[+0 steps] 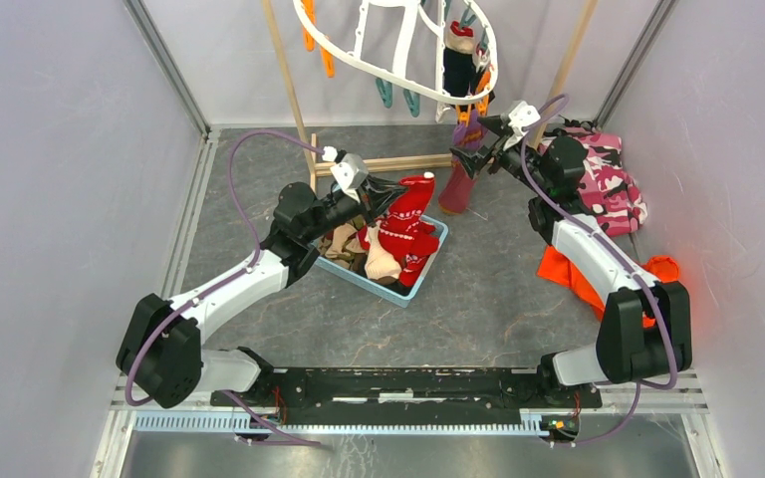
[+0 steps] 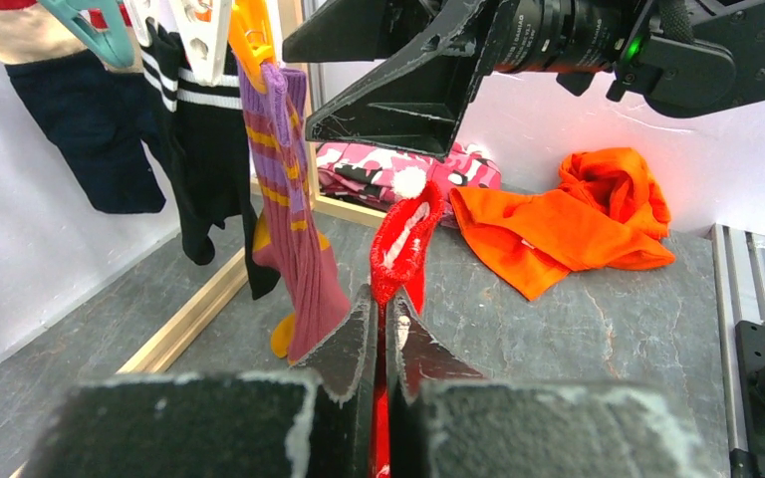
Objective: Clip the socks to the hanger
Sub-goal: Open the clamp at the hanger.
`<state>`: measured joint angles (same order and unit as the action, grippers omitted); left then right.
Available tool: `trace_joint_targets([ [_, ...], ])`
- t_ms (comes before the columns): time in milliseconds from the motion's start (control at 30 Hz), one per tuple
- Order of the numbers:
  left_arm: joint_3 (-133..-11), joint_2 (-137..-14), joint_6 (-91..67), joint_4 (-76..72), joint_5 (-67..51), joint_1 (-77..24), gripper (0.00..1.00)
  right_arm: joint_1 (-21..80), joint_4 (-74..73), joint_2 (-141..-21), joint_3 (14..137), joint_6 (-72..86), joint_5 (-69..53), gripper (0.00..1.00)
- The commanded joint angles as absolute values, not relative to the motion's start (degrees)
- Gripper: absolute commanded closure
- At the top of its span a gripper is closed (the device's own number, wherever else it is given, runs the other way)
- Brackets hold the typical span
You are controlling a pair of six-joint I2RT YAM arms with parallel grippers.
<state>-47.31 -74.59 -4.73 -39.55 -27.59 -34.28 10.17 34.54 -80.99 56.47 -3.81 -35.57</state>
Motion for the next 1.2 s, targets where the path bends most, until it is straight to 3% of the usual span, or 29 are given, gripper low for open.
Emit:
trace_joint_targets([
  [0,-49.08,-73.36,-6.22,-39.92,-28.7,-34.7,0.98,9.59,34.22,-79.98,59.24,-4.22,-39.07,0.12],
  [400,-50.9,-72.67,-0.35,-34.29,-29.27,-34.68,0.98,9.25,33.94,-74.52,56.2,-4.95,-66.04,0.14],
  [800,-51.37,-73.21,-5.15,-39.42,-30.01,-34.71,0.98,16.44,23.61,-74.96,57.82,-12.09,-61.7,0.24],
  [967,-50.73,-72.62,-5.96,-40.32,-29.88,-34.66,0.98,17.78,23.64,-75.5,57.74,-11.44,-61.39,0.32],
  [1167,-50.52,-72.43,-6.19,-40.61,-29.42,-34.67,0.98,18.67,25.27,-75.61,57.92,-9.66,-62.14,0.55],
])
